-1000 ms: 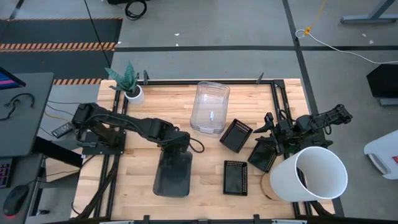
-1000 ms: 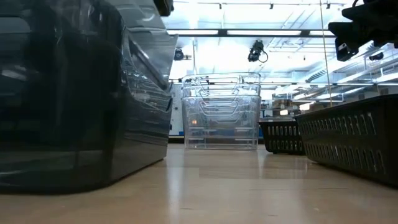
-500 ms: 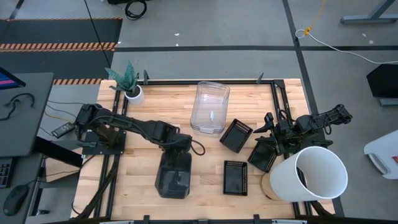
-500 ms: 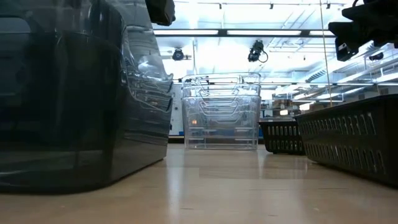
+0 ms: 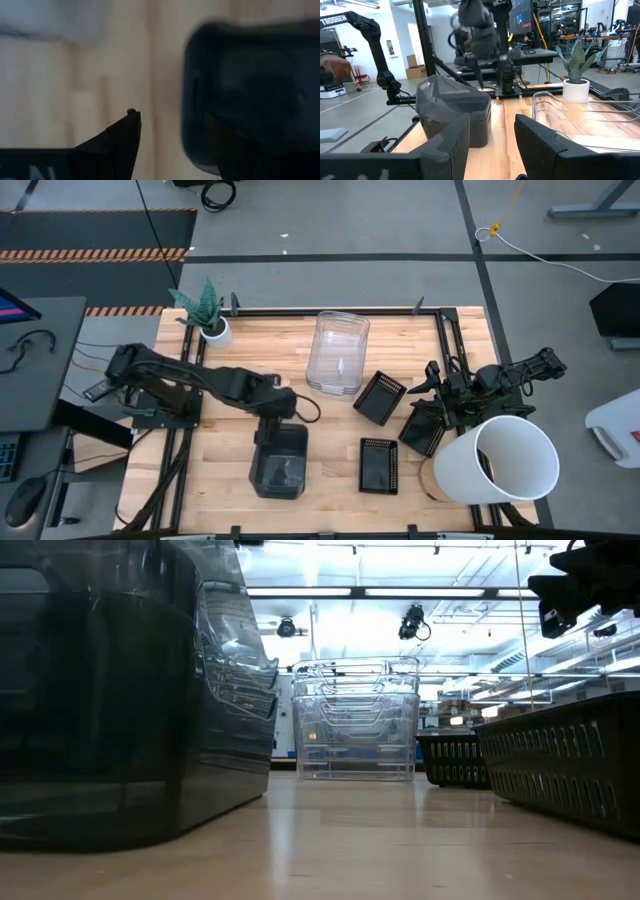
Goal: Stack baskets by color
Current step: Stack the right transparent black bin on top of the left transparent black bin
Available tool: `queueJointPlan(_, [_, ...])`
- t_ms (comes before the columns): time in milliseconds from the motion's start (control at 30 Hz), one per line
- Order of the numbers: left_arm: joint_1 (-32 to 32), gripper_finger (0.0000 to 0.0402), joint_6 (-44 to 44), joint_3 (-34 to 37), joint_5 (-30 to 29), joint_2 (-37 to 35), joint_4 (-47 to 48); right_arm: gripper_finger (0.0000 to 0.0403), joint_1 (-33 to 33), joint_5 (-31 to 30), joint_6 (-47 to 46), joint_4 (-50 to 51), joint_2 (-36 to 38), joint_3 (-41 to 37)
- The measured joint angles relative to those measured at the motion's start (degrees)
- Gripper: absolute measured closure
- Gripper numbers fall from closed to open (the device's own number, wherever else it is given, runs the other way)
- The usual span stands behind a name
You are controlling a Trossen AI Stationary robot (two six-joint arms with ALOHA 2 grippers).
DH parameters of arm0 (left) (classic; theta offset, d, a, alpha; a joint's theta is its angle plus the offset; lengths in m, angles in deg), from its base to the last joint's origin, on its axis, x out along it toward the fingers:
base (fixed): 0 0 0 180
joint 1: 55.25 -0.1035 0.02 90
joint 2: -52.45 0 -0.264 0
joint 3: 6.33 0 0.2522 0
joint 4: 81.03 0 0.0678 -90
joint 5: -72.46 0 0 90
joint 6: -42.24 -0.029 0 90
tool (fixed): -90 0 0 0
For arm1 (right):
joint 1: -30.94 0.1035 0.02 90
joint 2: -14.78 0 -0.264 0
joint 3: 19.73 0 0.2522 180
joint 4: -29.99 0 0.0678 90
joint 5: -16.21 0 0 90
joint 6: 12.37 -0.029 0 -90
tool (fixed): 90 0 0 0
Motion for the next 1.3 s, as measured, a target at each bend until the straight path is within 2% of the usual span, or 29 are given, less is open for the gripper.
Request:
queueJointPlan(67, [1.15, 0.0178, 0.13, -0.1, -3.25, -1.72, -1.06, 0.0242, 0.02, 0.02, -0.01, 0.02, 0.0, 0.0])
queueJointPlan(233, [4.71, 0.0181, 1.18, -0.03, -6.94, -4.1, -3.6, 0.0242, 0.0, 0.0, 0.0, 0.0, 0.0, 0.0])
queueJointPlan(400, [9.09, 0.0201, 1.86, -0.03, -12.4, -5.42, -4.73, 0.0242, 0.01, 0.0, 0.0, 0.02, 0.0, 0.0])
queueJointPlan(600, [10.85, 0.0229, 3.8, 1.22, -16.41, -5.7, -5.99, 0.0242, 0.0, 0.0, 0.0, 0.02, 0.0, 0.0])
queueJointPlan(800, [10.49, 0.0252, 6.8, 5.54, -12.38, -5.66, -7.72, 0.0242, 0.01, 0.01, -0.01, 0.01, 0.0, 0.0])
queueJointPlan(1067, [14.73, 0.0266, 16.28, -0.53, -4.67, -6.11, -8.42, 0.0242, 0.0, 0.0, 0.0, 0.02, 0.0, 0.0])
queueJointPlan(1167, [16.74, 0.0259, 21.32, -2.99, -4.4, -6.04, -9.53, 0.0242, 0.0, 0.0, 0.0, 0.02, 0.0, 0.0])
queueJointPlan(1300, [18.7, 0.0228, 27.26, -3.93, -1.61, -3.4, -10.3, 0.0242, 0.02, 0.01, 0.01, 0.02, 0.0, 0.0])
